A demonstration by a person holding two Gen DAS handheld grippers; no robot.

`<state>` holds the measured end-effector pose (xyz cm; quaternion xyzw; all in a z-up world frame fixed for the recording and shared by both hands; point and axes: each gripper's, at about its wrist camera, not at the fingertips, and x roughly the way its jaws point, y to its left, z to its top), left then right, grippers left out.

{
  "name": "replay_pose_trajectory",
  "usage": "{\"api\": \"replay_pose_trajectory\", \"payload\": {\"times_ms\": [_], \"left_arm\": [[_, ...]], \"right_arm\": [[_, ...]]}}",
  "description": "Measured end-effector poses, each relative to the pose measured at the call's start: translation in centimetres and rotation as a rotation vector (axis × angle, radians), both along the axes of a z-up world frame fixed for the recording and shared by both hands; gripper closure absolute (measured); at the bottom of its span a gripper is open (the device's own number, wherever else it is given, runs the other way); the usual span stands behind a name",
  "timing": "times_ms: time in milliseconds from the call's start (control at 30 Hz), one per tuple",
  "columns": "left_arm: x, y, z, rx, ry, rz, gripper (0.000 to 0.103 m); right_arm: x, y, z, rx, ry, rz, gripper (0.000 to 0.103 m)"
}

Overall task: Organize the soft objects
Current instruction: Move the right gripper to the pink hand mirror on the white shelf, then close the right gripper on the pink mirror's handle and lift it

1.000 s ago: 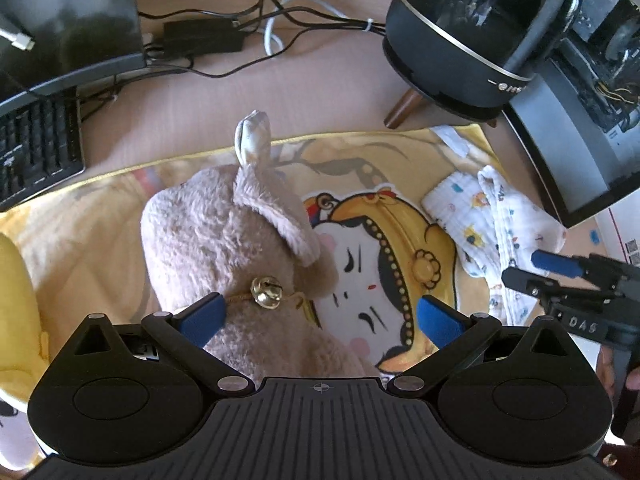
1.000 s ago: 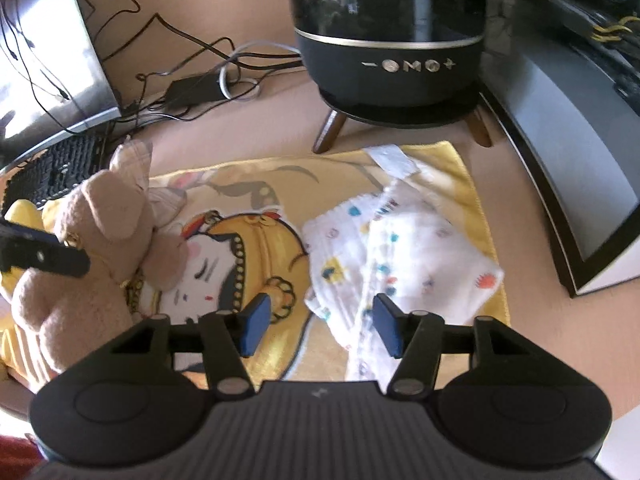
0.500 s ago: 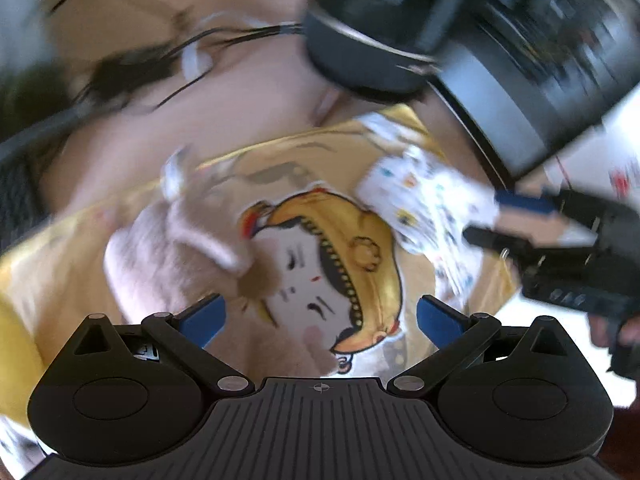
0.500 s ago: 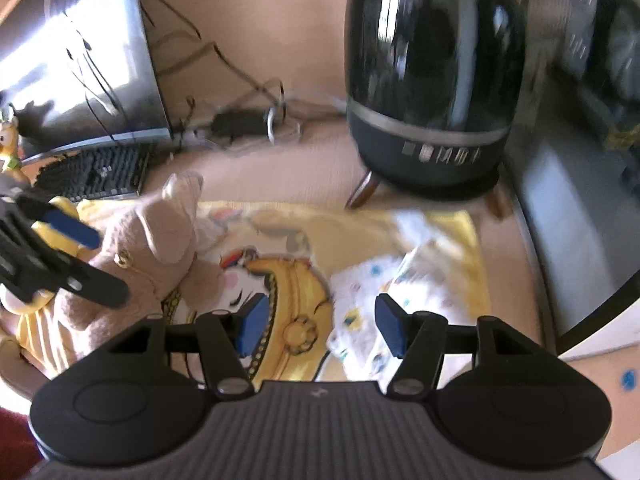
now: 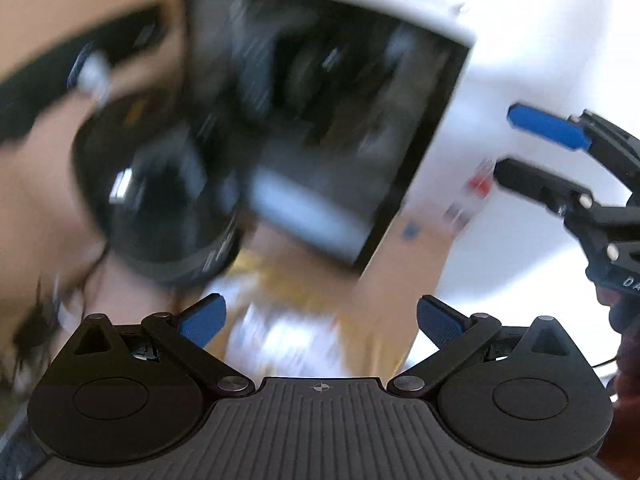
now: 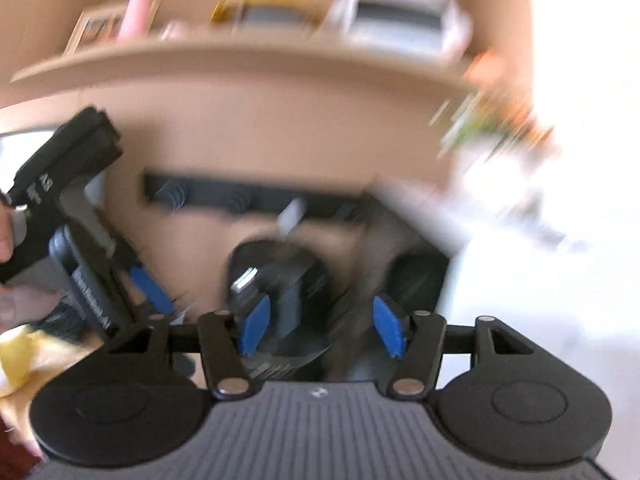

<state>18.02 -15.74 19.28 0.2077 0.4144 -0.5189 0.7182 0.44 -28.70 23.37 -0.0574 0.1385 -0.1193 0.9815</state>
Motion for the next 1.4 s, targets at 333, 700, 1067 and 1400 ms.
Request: {"api": "replay_pose_trajectory", "payload": {"times_ms": [333, 700, 1067, 1400], "left_arm": [[-2.2, -4.5, 1.0, -0.069, 0.020, -0.098, 0.000], [2.5, -2.0, -1.1, -0.048, 0.148, 0.052, 0.000], [4.0, -0.6, -1.7, -0.050, 0.176, 0.119, 0.000], [4.8, 3.3, -2.6, -0.140, 0.231, 0.144, 0.000]], "right_arm": [[-0.3, -10.2, 5.8, -0.023, -0.173, -0.391, 0.043], [3.1, -15.3, 5.1, 0.091, -0.141, -0.460, 0.034], [4.9, -12.9, 7.7, 0.109, -0.174, -0.295, 0.037], [21.6, -9.6, 7.6, 0.007, 0.258, -0.228, 0.056]]}}
